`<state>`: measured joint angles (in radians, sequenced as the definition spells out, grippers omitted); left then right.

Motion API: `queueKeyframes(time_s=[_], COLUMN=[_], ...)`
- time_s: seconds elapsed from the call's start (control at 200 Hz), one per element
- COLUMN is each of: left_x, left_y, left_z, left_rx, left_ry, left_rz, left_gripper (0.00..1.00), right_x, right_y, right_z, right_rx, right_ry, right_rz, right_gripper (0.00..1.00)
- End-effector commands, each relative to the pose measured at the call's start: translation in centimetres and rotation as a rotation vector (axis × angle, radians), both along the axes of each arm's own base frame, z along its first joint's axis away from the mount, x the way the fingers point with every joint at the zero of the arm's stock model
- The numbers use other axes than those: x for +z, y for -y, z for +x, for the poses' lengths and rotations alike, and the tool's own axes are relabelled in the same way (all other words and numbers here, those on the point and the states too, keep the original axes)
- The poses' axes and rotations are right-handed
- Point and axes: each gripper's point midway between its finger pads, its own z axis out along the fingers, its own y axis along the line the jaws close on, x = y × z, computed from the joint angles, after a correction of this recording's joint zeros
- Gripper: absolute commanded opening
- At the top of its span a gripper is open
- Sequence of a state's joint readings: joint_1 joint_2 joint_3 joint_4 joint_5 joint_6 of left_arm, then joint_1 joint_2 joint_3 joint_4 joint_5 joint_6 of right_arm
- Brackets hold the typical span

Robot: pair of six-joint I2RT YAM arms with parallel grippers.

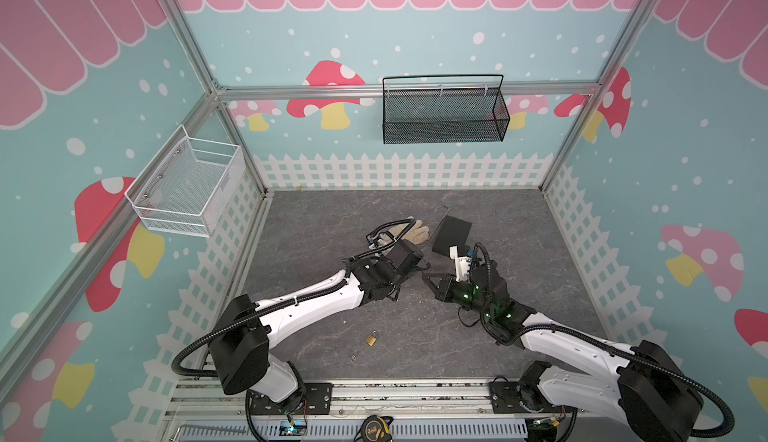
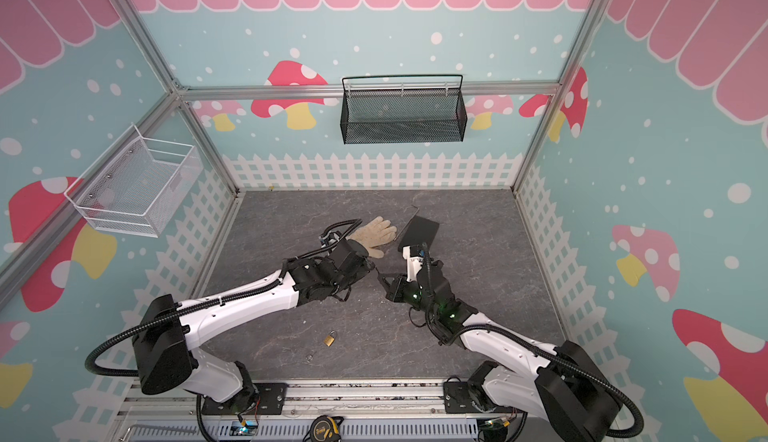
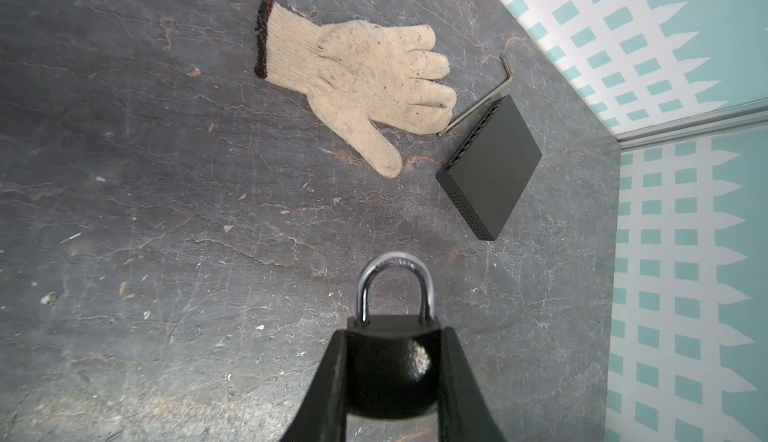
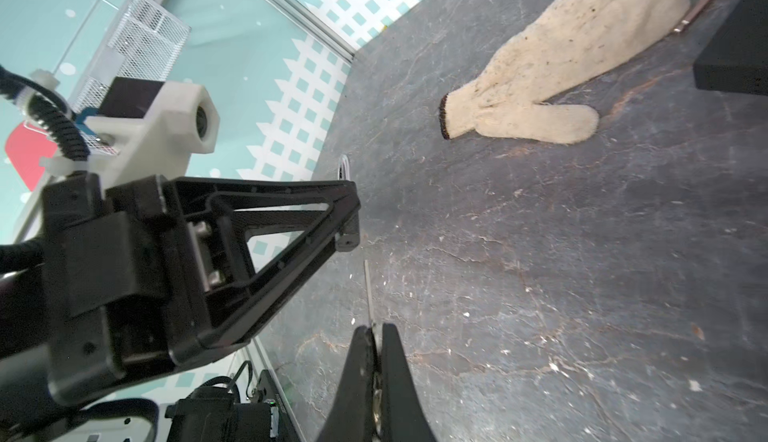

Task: Unlock with the key
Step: 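Lift the padlock with the left gripper while the right gripper brings the key toward it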

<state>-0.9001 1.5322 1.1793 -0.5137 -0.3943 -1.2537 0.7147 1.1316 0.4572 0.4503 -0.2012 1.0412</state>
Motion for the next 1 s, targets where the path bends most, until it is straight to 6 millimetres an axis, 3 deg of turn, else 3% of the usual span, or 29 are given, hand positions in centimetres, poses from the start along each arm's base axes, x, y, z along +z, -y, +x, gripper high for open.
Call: queueKeyframes(time_s=[0.0,0.305,0.77,0.996], left_x=[1.6,2.0,2.3,2.5], left_y=[-0.1,1.1,1.2,1.8], left_z=[0.4,0.5,0.3,0.3], left_rx=[0.045,0.026,0.019,0.005], left_ry=[0.025,0.007,0.007,0.006], left_rz=[-0.024,-0.076,-0.092,-0.129], left_gripper=[0.00,0.00,0.00,0.00], right_x=[0.9,0.9,1.7,1.1], right_y=[-1.1,-2.6,-2.6,-2.3], right_z=[-0.1,0.3,0.9,1.1], right_rx=[-0.007,-0.017,-0.034,-0.055], right_ry=[-0.019,-0.047,-0.008,-0.020], right_rz=[0.075,0.101,0.101,0.077], right_gripper=[0.00,0.00,0.00,0.00])
